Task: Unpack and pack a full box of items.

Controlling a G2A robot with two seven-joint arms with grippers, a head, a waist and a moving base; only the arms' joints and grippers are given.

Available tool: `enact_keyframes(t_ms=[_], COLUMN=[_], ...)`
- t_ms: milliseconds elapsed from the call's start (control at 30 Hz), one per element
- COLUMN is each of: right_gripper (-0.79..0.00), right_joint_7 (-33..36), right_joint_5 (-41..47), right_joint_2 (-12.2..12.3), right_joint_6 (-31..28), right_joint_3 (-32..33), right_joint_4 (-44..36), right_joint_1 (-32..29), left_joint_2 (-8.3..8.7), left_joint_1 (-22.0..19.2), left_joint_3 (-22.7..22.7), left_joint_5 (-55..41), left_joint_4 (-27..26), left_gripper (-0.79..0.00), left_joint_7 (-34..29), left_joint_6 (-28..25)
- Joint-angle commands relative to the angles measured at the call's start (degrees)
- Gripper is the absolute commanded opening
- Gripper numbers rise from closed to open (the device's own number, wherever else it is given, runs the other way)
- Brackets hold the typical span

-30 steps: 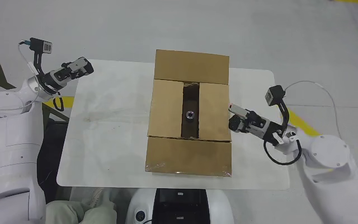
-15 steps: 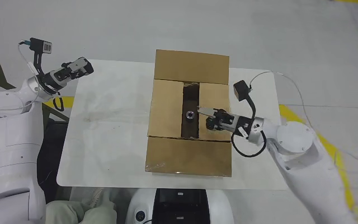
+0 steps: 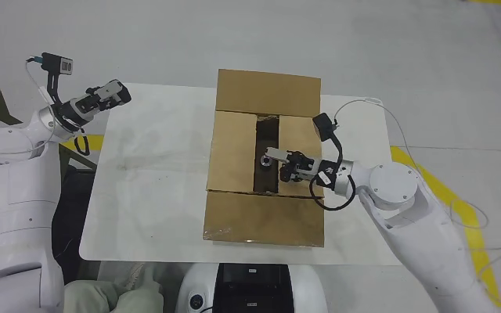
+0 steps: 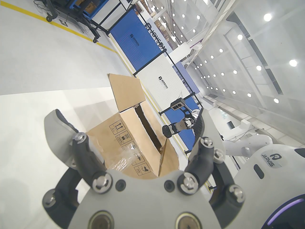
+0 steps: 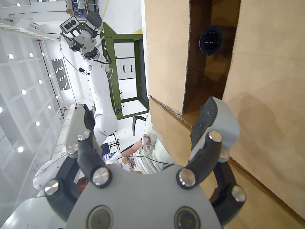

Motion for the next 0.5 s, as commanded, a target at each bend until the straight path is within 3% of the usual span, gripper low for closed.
enact_keyframes(t_ms=[0, 467], right_gripper=[0.0, 0.0], right_joint_7=[0.0, -0.6], right_joint_5=[0.0, -0.2], right_joint_2=[0.0, -0.1], right_joint_6=[0.0, -0.6], right_joint_3=[0.0, -0.8], right_joint_4=[0.0, 0.2], right_joint_1=[0.0, -0.4], left_joint_2=[0.0, 0.0], left_joint_1=[0.0, 0.0], left_joint_3=[0.0, 0.0], left_joint_5=[0.0, 0.0], left_joint_4=[0.0, 0.0], left_gripper=[0.0, 0.0], left_joint_7=[0.0, 0.0], left_joint_6=[0.0, 0.0])
